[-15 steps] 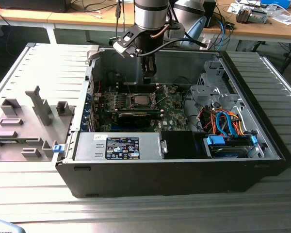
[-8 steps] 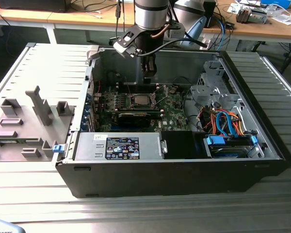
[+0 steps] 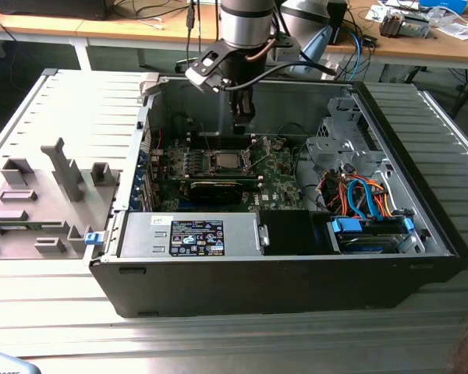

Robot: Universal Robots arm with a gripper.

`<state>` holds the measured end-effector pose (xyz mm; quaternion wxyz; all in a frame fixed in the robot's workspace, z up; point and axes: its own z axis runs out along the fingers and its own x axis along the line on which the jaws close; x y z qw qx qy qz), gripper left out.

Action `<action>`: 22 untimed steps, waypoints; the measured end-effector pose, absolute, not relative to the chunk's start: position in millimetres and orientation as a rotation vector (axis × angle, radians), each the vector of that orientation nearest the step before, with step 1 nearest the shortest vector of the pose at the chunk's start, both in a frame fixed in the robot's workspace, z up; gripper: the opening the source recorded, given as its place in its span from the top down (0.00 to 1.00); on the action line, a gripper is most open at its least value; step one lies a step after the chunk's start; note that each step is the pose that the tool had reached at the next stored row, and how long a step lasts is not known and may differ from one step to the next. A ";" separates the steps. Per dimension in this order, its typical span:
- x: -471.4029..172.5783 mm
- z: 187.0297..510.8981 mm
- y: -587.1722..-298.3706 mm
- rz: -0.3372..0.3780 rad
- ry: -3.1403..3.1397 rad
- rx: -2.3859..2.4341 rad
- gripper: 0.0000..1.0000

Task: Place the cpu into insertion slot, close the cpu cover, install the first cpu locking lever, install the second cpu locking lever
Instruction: 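Close the cpu cover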

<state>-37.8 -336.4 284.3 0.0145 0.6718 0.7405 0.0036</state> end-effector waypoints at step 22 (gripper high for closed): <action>-25.9 284.3 -336.4 0.011 2.305 2.091 0.89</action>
